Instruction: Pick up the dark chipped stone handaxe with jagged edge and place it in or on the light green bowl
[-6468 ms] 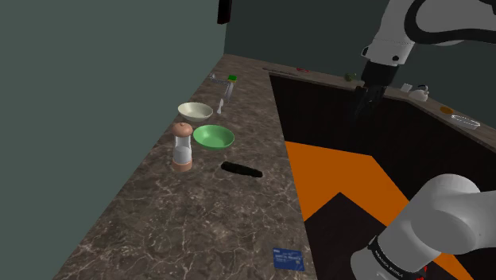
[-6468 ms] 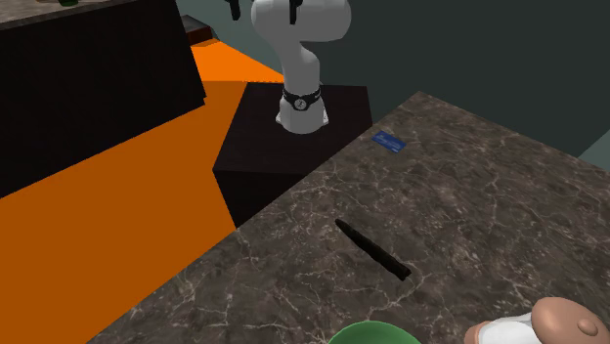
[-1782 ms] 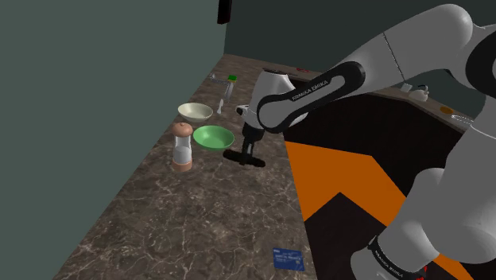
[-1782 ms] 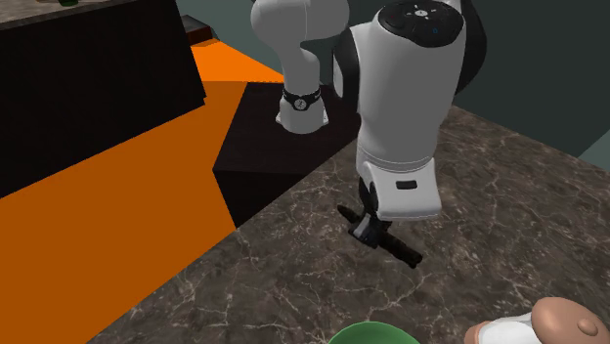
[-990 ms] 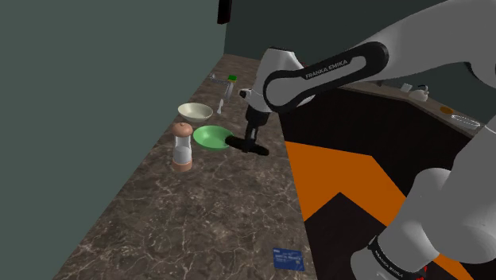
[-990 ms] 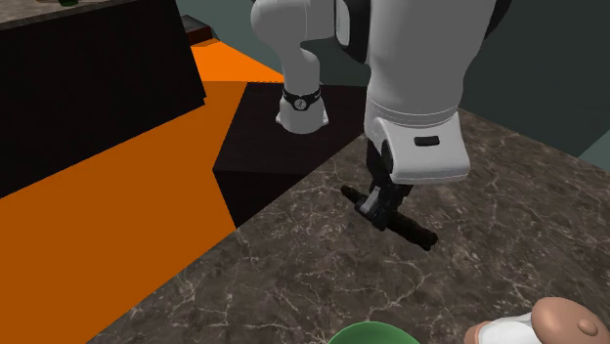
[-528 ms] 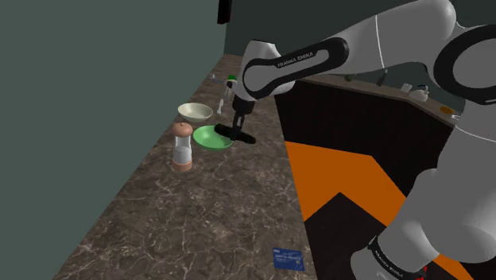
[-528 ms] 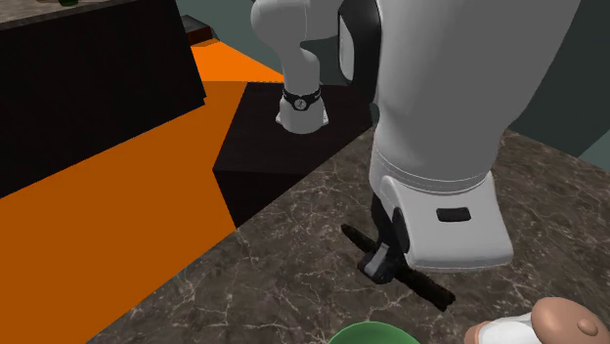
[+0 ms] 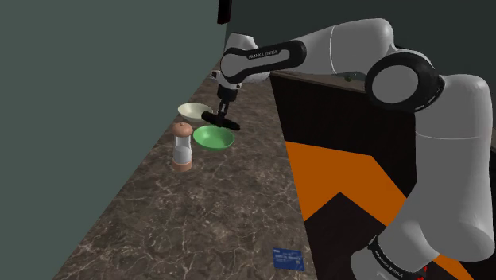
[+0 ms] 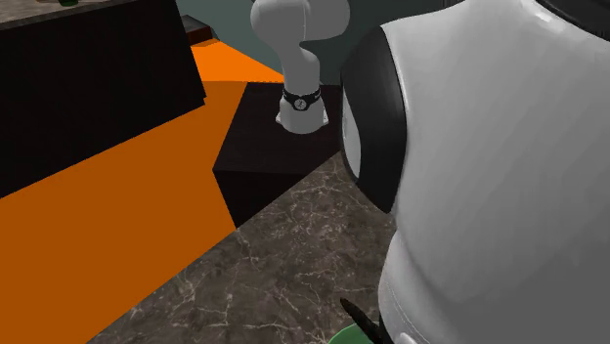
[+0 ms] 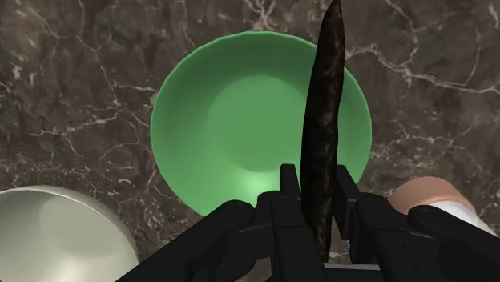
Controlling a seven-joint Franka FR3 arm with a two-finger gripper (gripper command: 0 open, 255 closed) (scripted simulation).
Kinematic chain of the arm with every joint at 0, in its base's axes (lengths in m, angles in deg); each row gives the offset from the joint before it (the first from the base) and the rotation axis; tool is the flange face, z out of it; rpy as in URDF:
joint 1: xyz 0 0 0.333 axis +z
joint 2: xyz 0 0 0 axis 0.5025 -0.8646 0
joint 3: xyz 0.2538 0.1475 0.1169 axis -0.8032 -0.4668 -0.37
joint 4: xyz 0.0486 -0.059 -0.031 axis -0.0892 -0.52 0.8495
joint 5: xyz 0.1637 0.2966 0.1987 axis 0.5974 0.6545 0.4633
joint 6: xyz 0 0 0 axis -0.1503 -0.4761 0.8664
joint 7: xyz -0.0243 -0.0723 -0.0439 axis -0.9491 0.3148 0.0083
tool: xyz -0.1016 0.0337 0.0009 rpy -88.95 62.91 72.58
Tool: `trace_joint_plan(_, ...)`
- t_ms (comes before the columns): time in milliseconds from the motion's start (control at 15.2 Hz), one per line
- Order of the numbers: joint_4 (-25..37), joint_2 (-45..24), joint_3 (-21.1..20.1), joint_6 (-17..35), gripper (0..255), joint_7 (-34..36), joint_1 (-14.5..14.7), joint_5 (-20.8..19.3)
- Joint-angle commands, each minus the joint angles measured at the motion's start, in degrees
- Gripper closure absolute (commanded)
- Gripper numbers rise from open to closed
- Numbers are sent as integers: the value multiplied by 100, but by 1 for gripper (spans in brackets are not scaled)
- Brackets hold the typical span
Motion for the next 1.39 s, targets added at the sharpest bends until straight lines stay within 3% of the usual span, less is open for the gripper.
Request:
trace_joint_plan(0, 897, -564, -2, -336, 255, -31, -79, 21)
trace_joint_plan(66, 1473, -912, -4, -567, 255, -39, -127, 30)
trace_joint_plan(924, 990, -1239, -35, 241, 255, -120, -127, 79)
trace_joint_plan(1320, 990, -1239, -35, 241, 255, -120, -127, 79)
